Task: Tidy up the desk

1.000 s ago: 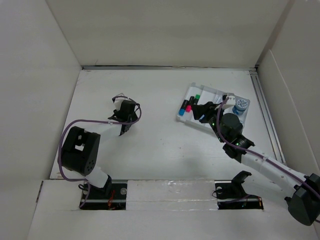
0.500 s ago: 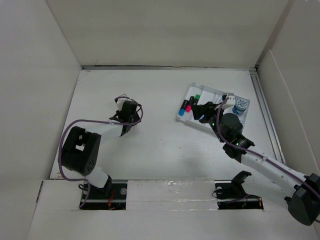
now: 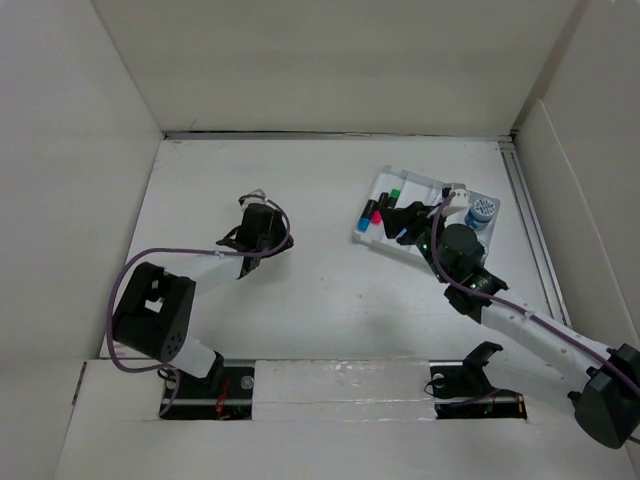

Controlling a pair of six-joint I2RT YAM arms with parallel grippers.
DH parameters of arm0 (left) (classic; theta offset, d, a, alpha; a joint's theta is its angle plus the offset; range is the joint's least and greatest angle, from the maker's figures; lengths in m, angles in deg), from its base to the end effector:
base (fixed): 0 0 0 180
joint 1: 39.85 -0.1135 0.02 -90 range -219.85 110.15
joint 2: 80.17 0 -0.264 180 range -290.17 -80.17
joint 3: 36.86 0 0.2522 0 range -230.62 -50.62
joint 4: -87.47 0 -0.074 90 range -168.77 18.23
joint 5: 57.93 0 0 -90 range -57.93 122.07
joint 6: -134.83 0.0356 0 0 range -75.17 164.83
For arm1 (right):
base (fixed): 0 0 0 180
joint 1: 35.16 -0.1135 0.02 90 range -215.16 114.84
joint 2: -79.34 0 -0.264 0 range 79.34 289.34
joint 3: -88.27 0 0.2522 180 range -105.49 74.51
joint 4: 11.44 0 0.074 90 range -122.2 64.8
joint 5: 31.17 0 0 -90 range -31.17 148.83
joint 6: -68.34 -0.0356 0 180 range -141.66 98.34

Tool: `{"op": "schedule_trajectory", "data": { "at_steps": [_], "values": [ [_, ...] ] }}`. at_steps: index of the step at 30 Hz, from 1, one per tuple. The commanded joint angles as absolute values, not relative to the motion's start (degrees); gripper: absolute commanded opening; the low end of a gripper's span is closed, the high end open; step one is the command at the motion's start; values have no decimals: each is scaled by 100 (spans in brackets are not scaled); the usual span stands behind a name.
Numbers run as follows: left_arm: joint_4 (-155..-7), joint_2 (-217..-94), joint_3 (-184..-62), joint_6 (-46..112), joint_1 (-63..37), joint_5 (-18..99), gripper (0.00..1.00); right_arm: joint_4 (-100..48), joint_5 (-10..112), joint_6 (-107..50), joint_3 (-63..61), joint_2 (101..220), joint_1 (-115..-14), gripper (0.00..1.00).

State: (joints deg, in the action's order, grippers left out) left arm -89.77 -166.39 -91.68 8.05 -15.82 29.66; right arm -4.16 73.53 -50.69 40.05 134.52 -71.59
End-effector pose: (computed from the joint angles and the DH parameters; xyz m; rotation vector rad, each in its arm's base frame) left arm 0.2824 -0.1243 0.1840 -0.2712 2.2047 -0.5554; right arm 0.1888 0.1281 0.3003 0.1035 1.6049 0.6941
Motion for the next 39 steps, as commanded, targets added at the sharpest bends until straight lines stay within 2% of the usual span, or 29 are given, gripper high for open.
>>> {"op": "schedule_trajectory", "data": {
  "at_steps": [1,4,7,8,10,11,13,17,26,35,36,39],
  "values": [
    [-8967,-15921,-9079,634,-1577,2234,42,-252,7263,-4978,3733,13410,-7129,55],
    [-8669,-15533,-8973,422,-1577,1293,42,-235,7228,-4996,3742,13445,-7076,55],
    [-8562,-15453,-8921,168,-1909,992,42,-235,7000,-4970,3680,13515,-7076,39],
    [-8597,-15487,-8885,124,-2024,1123,42,-235,6947,-4969,3654,13533,-7076,19],
    [-8658,-15671,-8920,97,-2113,1335,42,-235,6929,-4952,3654,13550,-7076,4],
    [-8589,-15864,-9051,106,-2113,1344,40,-296,6929,-4934,3628,13533,-7076,0],
    [-8493,-16041,-9183,88,-2113,1361,39,-305,6929,-4934,3636,13481,-7076,0],
    [-8246,-16375,-9368,0,-2166,1212,28,-296,6999,-4934,3671,13384,-7076,0],
    [-8439,-16402,-9272,114,-2166,1195,28,-314,6990,-4934,3654,13392,-7076,0],
    [-8518,-17069,-9535,202,-2166,1194,28,-340,6973,-4917,3636,13427,-7076,0],
    [-8536,-17096,-9536,211,-2166,1221,26,-349,6964,-4925,3636,13436,-7076,0],
    [-8615,-17114,-9518,246,-2166,1291,10,-349,6946,-4917,3619,13471,-7076,0]
  ]
}}
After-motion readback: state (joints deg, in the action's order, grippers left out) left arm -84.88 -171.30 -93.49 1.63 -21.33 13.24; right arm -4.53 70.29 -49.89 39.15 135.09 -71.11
